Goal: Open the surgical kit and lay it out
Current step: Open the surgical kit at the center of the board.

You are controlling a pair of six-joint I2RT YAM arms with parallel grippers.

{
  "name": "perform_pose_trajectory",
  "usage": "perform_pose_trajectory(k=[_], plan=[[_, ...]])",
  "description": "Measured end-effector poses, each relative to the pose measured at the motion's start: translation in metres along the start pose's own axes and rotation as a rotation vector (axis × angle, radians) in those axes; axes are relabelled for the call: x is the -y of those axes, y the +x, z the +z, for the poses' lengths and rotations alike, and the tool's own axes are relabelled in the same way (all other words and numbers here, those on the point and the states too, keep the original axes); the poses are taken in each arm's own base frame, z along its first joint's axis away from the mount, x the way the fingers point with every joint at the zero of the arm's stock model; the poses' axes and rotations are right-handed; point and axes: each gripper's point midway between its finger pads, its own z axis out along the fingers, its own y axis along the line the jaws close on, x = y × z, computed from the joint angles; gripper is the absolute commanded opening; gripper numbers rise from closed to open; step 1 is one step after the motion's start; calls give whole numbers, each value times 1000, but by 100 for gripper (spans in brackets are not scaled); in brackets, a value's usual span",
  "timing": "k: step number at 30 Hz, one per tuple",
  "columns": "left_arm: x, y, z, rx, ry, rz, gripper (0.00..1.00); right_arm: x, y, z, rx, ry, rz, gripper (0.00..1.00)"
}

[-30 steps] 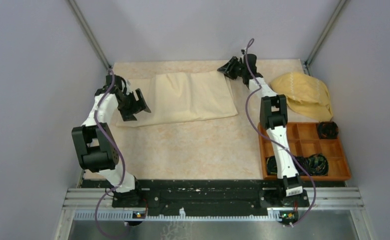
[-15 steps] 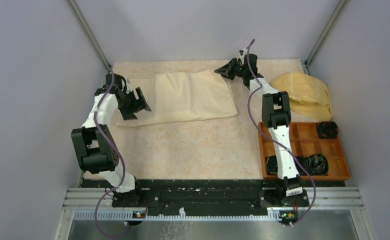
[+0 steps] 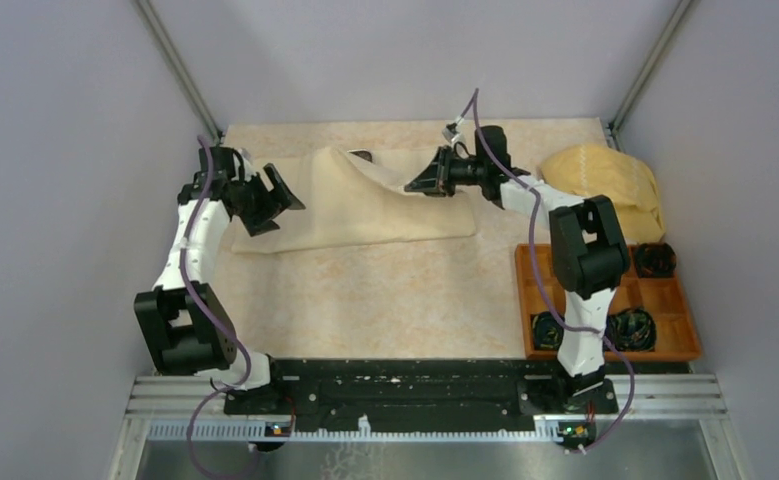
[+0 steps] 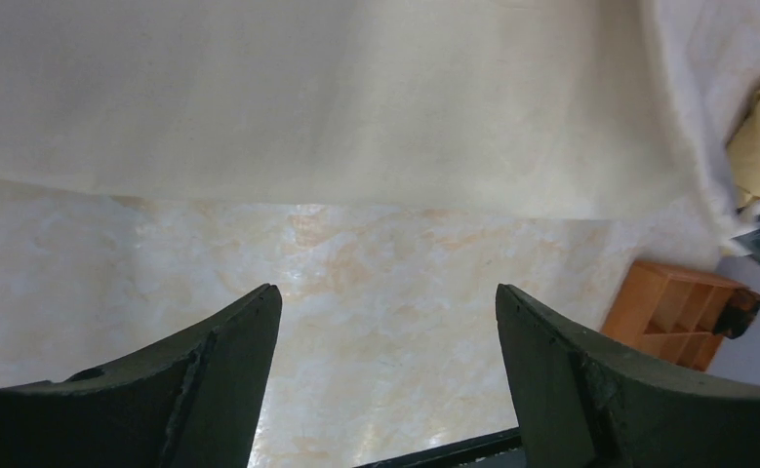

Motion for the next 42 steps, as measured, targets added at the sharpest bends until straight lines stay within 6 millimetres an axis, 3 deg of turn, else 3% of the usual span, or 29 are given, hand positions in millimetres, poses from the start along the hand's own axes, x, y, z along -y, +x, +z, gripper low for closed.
perform_pose_trajectory(k=[3, 9, 16, 22, 27, 30, 34, 39, 42], plan=[[10, 6, -9, 9, 47, -40, 87, 1, 40, -6, -75, 29, -12, 0], [27, 16, -24, 18, 127, -102, 88, 19, 98, -25, -164, 95, 10, 0], [39, 22, -42, 43, 178, -116, 88, 19, 143, -47, -236, 122, 6, 0], [39, 20, -50, 83, 165, -104, 88, 12, 185, -54, -346, 128, -59, 0], [31, 21, -53, 102, 117, -116, 79, 20, 221, -75, -421, 158, -67, 0], [28, 22, -51, 104, 84, -127, 81, 29, 237, -88, -458, 187, -69, 0], [40, 33, -38, 78, 94, -128, 97, 37, 249, -98, -476, 216, -72, 0], [38, 53, -4, 26, 129, -240, 98, 34, 248, -100, -463, 223, -89, 0], [42, 46, 13, 19, 159, -292, 98, 32, 246, -101, -457, 217, -99, 0]])
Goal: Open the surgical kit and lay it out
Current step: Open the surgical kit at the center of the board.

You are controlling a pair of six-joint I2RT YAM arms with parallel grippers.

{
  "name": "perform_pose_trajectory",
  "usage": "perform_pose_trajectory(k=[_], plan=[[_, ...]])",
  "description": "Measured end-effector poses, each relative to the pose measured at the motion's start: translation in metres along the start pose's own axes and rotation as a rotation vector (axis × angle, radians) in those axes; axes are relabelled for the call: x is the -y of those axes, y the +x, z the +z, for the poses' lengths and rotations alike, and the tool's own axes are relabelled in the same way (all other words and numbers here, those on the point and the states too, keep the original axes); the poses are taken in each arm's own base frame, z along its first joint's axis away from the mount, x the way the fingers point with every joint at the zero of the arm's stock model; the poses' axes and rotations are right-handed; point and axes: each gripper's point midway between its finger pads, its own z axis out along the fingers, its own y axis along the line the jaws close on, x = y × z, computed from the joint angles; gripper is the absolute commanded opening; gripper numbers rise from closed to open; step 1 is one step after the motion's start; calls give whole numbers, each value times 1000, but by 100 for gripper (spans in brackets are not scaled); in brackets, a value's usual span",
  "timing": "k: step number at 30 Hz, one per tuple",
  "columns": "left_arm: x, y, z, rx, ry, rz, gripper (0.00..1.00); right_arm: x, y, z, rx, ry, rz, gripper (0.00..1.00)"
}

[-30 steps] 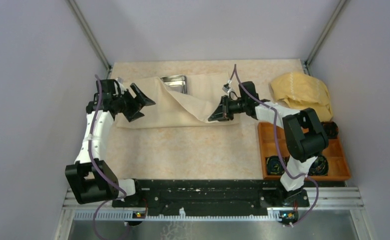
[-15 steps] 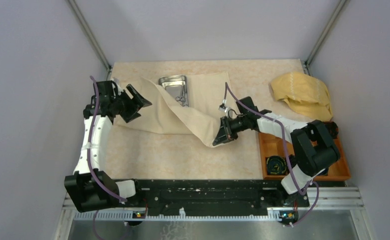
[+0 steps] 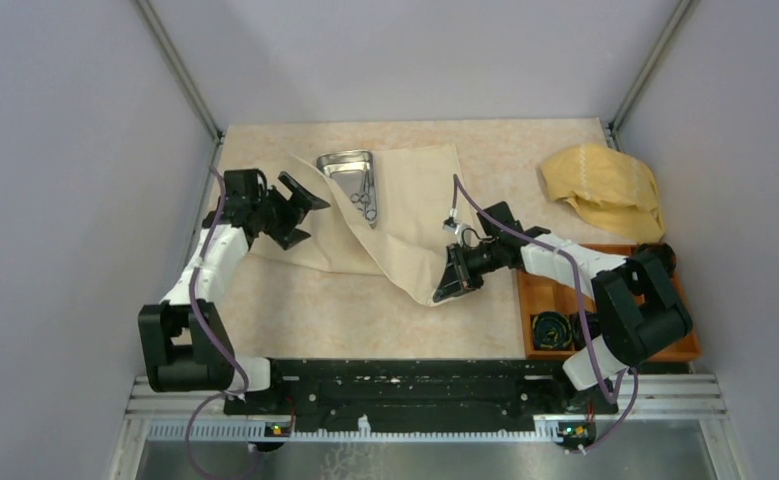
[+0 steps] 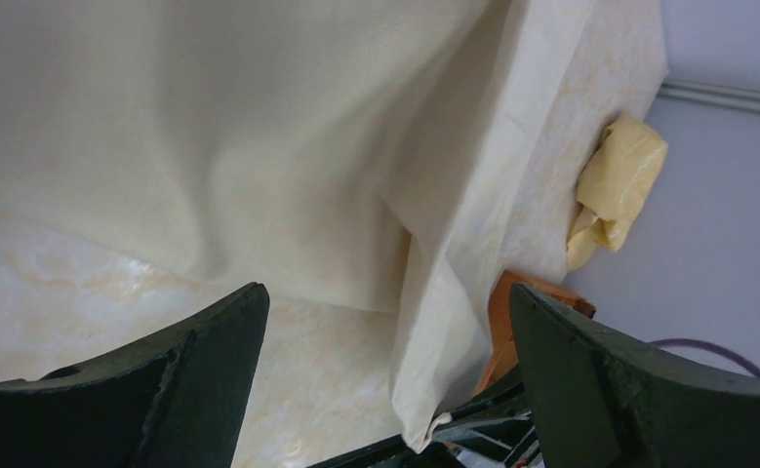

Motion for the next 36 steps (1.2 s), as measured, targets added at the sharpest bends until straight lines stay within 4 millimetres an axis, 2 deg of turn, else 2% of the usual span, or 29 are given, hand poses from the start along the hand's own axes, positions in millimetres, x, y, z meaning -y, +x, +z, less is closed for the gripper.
perform_pose_trajectory(k=[5, 9, 13, 17, 19, 23, 26, 29, 34, 36], plan=[[25, -31, 23, 18, 41, 7, 89, -3, -1, -2, 8, -2, -10, 0], [41, -63, 40, 98, 55, 35, 90, -4, -2, -3, 13, -3, -18, 0], [39, -79, 62, 140, 48, 19, 90, -5, -1, -4, 14, 0, -29, 0], [33, -87, 92, 137, 17, 7, 83, -6, -2, -6, 20, 3, -41, 0], [38, -93, 109, 134, 12, 18, 78, -6, -2, -7, 22, 5, -48, 0], [54, -105, 126, 154, 16, 68, 54, -5, -1, -7, 19, 13, -50, 0], [62, -112, 129, 167, 10, 97, 29, -4, -1, -8, 21, 19, -58, 0], [60, -118, 129, 178, -27, 118, 1, -4, -1, -9, 25, 24, -65, 0], [34, -118, 120, 180, -168, 160, 0, -6, 2, -13, 27, 41, -72, 0], [19, -115, 109, 187, -256, 163, 0, -6, 4, -16, 27, 58, -73, 0]])
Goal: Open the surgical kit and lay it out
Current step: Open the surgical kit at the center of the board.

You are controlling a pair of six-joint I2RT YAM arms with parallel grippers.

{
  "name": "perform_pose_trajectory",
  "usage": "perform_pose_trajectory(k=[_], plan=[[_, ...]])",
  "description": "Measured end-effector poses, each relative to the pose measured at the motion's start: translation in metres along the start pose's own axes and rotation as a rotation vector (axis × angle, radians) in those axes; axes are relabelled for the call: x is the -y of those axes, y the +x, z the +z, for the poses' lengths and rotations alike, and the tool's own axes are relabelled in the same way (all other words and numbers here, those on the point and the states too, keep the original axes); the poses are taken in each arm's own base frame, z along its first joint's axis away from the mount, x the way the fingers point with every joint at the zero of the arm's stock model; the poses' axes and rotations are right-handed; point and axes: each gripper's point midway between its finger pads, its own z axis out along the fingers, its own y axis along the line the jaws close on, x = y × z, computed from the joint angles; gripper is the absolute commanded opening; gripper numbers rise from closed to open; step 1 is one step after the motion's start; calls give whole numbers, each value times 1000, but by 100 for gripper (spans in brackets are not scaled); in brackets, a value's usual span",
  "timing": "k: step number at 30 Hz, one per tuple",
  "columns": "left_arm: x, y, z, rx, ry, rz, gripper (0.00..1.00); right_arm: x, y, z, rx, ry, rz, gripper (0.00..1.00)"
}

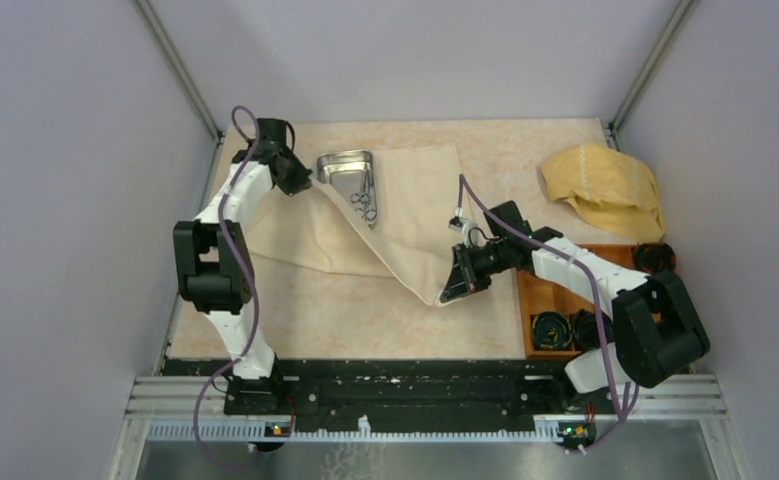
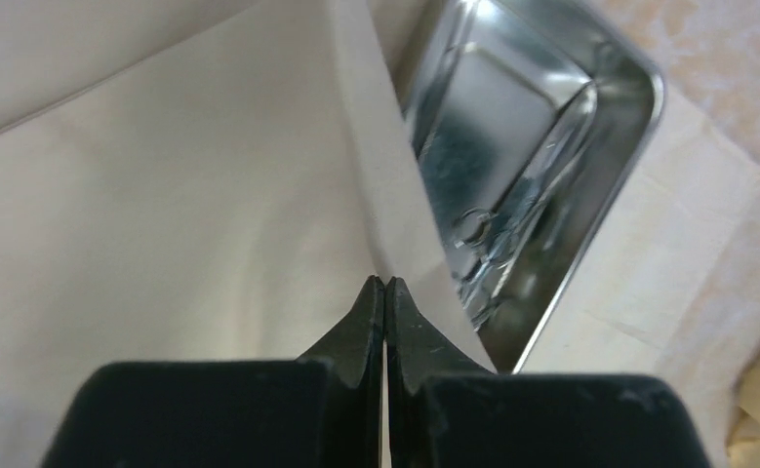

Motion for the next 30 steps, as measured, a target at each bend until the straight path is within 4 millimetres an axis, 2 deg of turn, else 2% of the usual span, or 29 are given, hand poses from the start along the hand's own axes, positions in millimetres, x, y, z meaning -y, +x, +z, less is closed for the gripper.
perform_pose_trajectory(k=[1, 3, 8, 10, 12, 13, 16, 17, 19, 22, 26, 27, 30], plan=[[-10, 2, -9, 7, -44, 6, 0, 0, 1, -2, -1, 10, 2, 0], [-31, 10, -41, 32, -118, 8, 0, -1, 5, -7, -2, 30, 3, 0], [-81, 42, -167, 181, -169, -47, 0, -2, 24, -15, -16, 51, 25, 0], [-99, 60, -205, 239, -146, -91, 19, 0, 34, -17, -41, 66, 59, 5], [-119, 87, -231, 259, -121, -134, 40, 0, 41, -20, -63, 81, 93, 10], [-126, 99, -239, 260, -106, -154, 48, 0, 45, -21, -73, 88, 107, 17], [-146, 136, -255, 204, -95, -205, 84, -1, 55, -28, -95, 111, 146, 44], [-151, 145, -260, 183, -102, -217, 89, -1, 58, -30, -104, 122, 160, 51], [-156, 159, -268, 147, -105, -233, 90, 0, 63, -37, -120, 151, 193, 59], [-153, 165, -283, 114, -95, -223, 88, -2, 54, -47, -105, 188, 208, 66], [-135, 150, -301, 130, -41, -123, 87, -7, 17, -64, -15, 256, 127, 71], [-131, 146, -302, 130, -36, -93, 88, -9, 6, -68, 12, 274, 101, 75], [-121, 132, -294, 93, -59, 14, 93, -7, -27, -74, 90, 328, 33, 78]])
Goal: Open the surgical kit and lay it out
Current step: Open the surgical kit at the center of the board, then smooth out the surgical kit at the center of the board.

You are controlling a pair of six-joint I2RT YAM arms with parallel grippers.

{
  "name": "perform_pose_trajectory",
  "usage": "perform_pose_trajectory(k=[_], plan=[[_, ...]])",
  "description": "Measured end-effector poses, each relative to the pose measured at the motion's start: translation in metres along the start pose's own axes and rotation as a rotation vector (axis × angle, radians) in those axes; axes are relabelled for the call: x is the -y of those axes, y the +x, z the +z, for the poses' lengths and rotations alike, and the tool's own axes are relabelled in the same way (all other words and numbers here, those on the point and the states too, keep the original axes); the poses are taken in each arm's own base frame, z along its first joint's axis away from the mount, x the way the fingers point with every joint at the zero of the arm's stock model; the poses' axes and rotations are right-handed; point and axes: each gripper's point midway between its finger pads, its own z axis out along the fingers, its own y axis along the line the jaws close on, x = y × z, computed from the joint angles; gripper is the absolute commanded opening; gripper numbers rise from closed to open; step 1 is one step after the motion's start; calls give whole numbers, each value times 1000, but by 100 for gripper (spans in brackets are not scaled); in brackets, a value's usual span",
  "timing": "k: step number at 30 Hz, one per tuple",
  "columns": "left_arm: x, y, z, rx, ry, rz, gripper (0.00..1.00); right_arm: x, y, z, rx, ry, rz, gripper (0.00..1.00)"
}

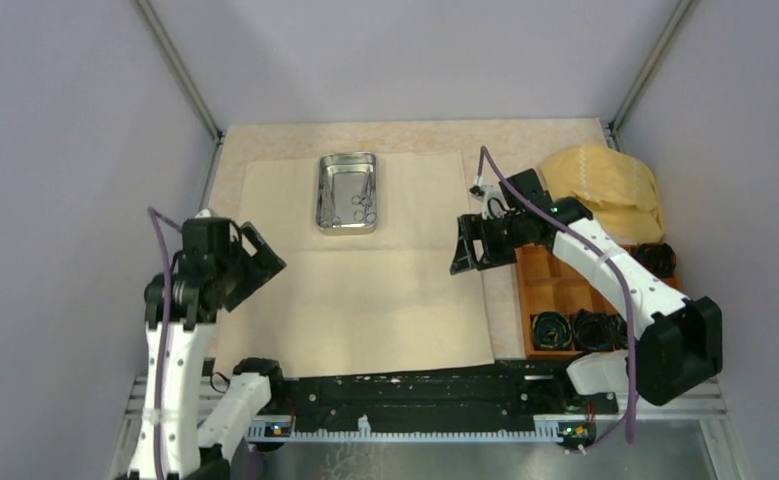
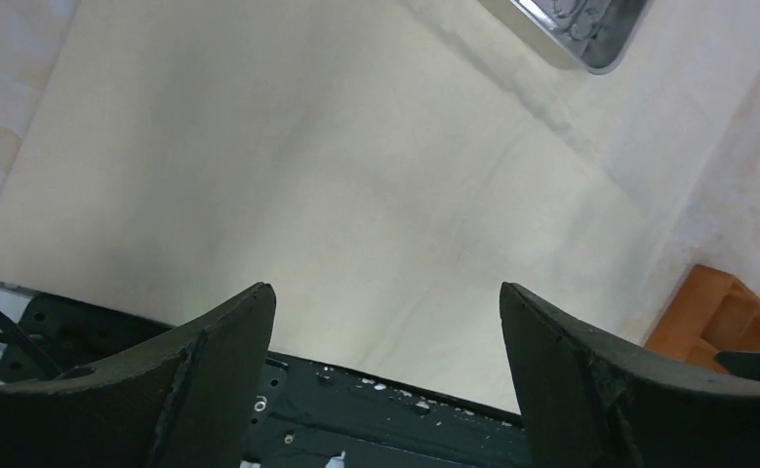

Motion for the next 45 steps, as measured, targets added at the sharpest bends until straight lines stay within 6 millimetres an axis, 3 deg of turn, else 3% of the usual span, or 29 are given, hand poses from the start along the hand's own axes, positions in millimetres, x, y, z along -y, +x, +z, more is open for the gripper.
perform_pose_trajectory(k=[5, 10, 13, 15, 21, 27, 33, 38, 45], plan=[[6, -15, 37, -92, -109, 81, 95, 12, -39, 23, 48, 44, 4, 79], [22, -24, 82, -79, -44, 129, 98, 33, -73, 66, 66, 95, 115, 80], [43, -42, 117, -70, 12, 92, 98, 45, -89, 88, 65, 124, 172, 80], [49, -54, 152, -77, 33, 48, 98, 52, -101, 101, 68, 142, 192, 80], [44, -75, 236, -121, 67, -13, 98, 70, -137, 127, 103, 207, 213, 79], [38, -94, 291, -139, 28, 2, 99, 93, -174, 145, 159, 315, 232, 80], [18, -98, 314, -131, -73, 39, 99, 119, -178, 162, 151, 441, 228, 80], [-3, -89, 330, -154, -142, 59, 99, 125, -186, 166, 174, 520, 203, 80], [-4, -111, 345, -131, -153, 47, 99, 138, -197, 170, 211, 665, 148, 80]])
